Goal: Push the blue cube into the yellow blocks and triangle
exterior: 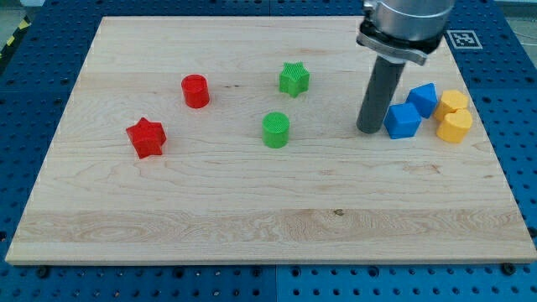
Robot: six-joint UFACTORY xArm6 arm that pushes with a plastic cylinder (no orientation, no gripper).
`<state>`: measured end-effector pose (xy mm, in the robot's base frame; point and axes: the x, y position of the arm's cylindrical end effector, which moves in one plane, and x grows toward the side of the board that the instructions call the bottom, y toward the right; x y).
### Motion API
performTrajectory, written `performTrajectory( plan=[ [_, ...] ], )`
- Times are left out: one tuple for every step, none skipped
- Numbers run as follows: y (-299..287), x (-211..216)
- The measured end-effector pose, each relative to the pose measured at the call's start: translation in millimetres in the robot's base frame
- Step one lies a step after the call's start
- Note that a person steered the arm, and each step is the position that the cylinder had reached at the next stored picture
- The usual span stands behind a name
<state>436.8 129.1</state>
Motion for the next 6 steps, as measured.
performTrajectory(
  plan=[
    [26.5,-1.4],
    [67.7,-1.4],
    [65.5,-1.3],
    [26.7,13.7],
    [51.7,40.6],
    [89.8,55.6]
  ],
)
